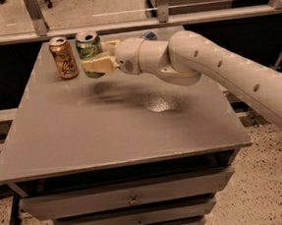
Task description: Move green can near orange can
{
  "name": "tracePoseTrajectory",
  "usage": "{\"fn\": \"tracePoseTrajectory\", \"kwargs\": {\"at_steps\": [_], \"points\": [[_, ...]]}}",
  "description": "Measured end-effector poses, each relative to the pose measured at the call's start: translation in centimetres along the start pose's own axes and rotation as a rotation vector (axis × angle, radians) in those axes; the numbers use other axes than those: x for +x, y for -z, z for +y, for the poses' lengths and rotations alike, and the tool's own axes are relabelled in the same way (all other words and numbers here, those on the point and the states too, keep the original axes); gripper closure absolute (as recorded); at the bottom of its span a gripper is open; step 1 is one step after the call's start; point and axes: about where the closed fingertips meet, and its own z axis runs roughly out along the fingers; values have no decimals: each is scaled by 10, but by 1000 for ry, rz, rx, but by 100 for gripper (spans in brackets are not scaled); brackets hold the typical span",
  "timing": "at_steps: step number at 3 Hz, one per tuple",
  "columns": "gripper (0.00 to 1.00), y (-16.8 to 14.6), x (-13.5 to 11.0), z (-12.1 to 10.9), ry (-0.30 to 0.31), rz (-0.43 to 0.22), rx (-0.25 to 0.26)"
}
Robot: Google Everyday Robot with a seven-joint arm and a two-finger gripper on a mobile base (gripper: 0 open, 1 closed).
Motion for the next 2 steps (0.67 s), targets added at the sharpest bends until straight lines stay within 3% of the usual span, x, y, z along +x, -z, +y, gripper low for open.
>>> {"fn": "tracePoseTrajectory", "kwargs": {"at_steps": [2], "points": [[100, -50, 21, -35, -7, 25, 11]]}}
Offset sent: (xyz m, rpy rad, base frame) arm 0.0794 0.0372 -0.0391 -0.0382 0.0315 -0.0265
